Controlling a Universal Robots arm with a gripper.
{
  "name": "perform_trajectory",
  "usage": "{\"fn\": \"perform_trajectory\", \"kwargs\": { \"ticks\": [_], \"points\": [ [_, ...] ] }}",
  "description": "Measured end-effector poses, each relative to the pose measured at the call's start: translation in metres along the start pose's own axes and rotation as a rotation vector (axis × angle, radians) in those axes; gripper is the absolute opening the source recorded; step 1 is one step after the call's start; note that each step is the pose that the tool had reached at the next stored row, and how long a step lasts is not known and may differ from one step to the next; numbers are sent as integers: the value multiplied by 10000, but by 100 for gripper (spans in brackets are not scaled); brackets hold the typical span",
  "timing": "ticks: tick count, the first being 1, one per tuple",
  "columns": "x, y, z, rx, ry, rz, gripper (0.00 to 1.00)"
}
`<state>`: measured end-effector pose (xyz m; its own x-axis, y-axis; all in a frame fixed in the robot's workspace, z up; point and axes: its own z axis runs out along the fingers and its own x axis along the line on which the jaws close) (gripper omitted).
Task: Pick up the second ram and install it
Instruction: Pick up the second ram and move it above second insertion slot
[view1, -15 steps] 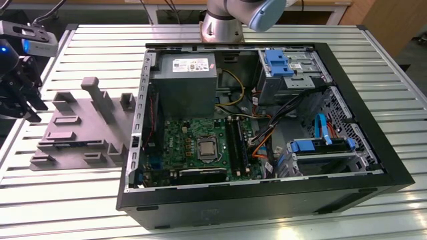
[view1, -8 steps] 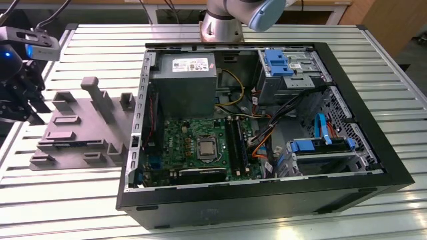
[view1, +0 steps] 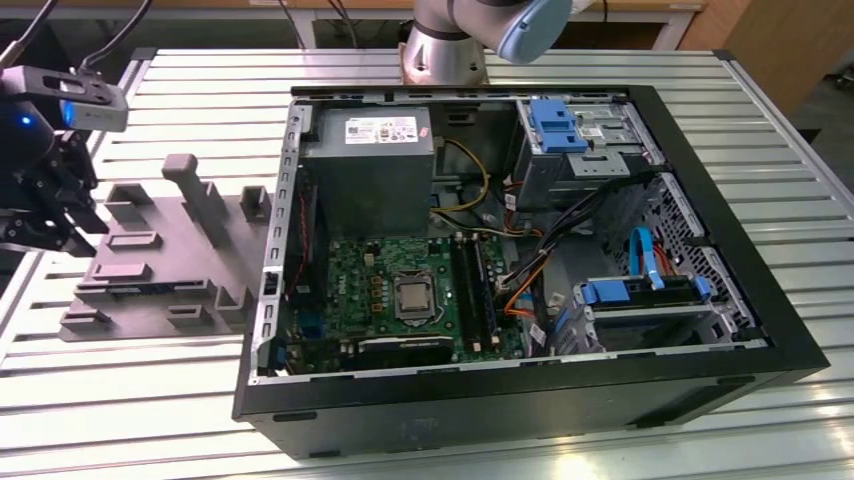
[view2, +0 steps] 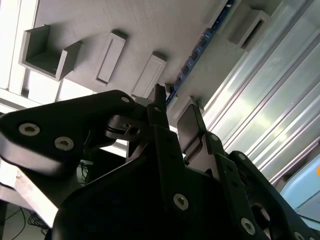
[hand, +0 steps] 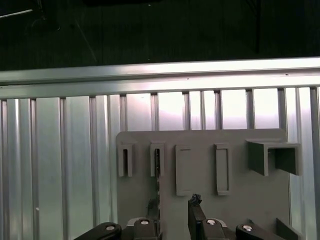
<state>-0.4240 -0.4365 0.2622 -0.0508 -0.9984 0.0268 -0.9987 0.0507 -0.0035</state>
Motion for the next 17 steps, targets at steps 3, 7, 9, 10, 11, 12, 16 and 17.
{"fn": "perform_trajectory", "kwargs": {
  "ticks": [3, 7, 9, 10, 11, 12, 16, 17],
  "points": [
    [0, -1, 39, 16, 69, -1, 37],
    [5, -3, 112, 19, 81, 0, 37],
    [19, -4, 147, 17, 83, -1, 37],
    [25, -6, 166, 18, 82, -1, 37],
    [29, -8, 185, 19, 82, 0, 37],
    [32, -11, 204, 19, 81, 0, 37],
    [38, -24, 277, 19, 87, 0, 37],
    [40, -27, 294, 18, 89, 0, 37]
  ]
}}
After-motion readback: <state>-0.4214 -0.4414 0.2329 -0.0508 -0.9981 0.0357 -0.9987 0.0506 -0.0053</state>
